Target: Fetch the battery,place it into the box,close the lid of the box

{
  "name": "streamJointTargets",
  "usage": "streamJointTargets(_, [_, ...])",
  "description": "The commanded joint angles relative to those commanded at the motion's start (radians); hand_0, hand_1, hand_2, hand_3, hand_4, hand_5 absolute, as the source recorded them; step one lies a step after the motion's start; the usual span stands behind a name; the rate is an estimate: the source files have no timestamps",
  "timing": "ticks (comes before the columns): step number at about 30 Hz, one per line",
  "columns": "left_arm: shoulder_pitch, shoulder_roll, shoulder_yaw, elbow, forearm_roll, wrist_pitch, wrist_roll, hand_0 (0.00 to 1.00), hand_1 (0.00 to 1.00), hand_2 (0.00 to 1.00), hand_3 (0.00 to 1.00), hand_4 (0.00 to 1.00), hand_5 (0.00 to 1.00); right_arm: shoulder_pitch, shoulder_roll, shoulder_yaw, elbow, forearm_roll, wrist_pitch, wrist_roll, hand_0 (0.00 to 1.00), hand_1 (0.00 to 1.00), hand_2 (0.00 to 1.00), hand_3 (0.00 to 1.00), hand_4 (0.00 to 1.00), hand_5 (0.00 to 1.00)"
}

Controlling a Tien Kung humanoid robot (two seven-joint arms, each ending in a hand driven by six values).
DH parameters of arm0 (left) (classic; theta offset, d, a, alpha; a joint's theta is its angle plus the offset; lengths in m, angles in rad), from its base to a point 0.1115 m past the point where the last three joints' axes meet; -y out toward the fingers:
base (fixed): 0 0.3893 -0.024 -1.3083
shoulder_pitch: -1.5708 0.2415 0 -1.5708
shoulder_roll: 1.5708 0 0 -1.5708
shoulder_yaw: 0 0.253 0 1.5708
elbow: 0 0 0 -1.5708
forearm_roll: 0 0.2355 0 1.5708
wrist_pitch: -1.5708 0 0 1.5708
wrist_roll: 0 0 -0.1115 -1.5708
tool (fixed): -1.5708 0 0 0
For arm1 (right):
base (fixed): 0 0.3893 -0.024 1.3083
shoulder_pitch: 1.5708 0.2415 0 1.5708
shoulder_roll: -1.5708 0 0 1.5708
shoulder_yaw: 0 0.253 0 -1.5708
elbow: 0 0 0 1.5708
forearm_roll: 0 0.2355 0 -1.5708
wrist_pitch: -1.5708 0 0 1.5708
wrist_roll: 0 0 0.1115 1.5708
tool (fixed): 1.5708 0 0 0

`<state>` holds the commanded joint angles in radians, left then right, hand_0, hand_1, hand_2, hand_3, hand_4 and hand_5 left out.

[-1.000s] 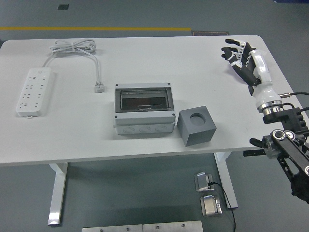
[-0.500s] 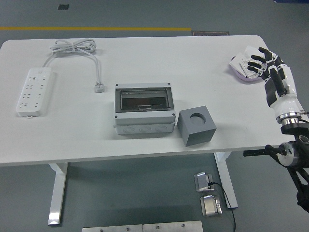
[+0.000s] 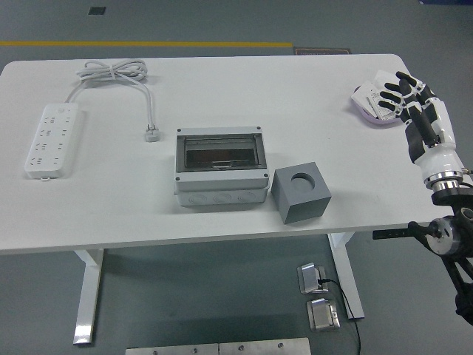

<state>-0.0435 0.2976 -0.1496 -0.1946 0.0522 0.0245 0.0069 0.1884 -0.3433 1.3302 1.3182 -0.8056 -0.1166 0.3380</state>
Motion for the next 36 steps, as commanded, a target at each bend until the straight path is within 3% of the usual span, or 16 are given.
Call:
streamJointTargets(11, [0.000,-0.009,-0.011,0.000,-0.001,0.000,0.001,0.617,0.685,0.605,0.620,0.671,0.102,-0.007,-0.005,0.006,0.003,-0.001,0.003,-0.007,0.691,0.700,0.706,0.751,0.857,0.447])
streamJointTargets(12, [0.001,-0.010,-0.014,0.001,0.000,0.000,0.000,0.617,0.685,0.605,0.620,0.671,0.102,-0.008,-0.005,0.007,0.003,-0.003,0.001,-0.007,0.751,0.791,0.876,0.794,0.855,0.431])
streamJointTargets(18, [0.007,-0.014,-0.032,0.001,0.007,0.001,-0.001,0.617,0.685,0.605,0.620,0.671,0.102,-0.015,-0.007,0.019,0.002,-0.027,-0.007,-0.005,0.751,0.791,0.876,0.794,0.855,0.431])
streamJointTargets(19, [0.008,-0.015,-0.034,0.001,0.006,0.001,-0.001,0.616,0.685,0.605,0.620,0.671,0.102,-0.016,-0.006,0.021,0.002,-0.027,-0.012,0.001,0.780,0.803,0.918,0.998,0.861,0.437])
streamJointTargets(24, [0.009,-0.021,-0.032,0.002,0.003,0.001,0.000,0.616,0.685,0.605,0.620,0.671,0.102,-0.018,-0.005,0.034,-0.003,-0.020,-0.013,0.004,0.780,0.803,0.918,0.998,0.861,0.437])
streamJointTargets(25, [0.009,-0.022,-0.032,0.002,0.002,0.001,0.000,0.616,0.685,0.605,0.620,0.670,0.099,-0.018,-0.005,0.035,-0.004,-0.018,-0.015,0.006,0.832,0.843,0.924,0.998,0.927,0.538])
streamJointTargets(30, [0.008,-0.025,-0.030,0.002,-0.001,0.001,0.000,0.616,0.685,0.605,0.620,0.670,0.099,-0.018,-0.006,0.042,-0.013,0.022,-0.026,0.010,0.832,0.843,0.924,0.998,0.927,0.538])
streamJointTargets(31, [0.008,-0.026,-0.029,0.002,-0.002,0.001,0.000,0.617,0.685,0.605,0.620,0.670,0.098,-0.017,-0.006,0.042,-0.013,0.023,-0.035,0.009,0.998,0.998,0.997,0.998,0.986,0.687])
streamJointTargets(36, [0.008,-0.028,-0.029,0.003,-0.003,0.002,0.000,0.617,0.685,0.605,0.620,0.670,0.098,-0.017,-0.004,0.040,-0.015,0.028,-0.076,0.015,0.998,0.998,0.997,0.998,0.986,0.687])
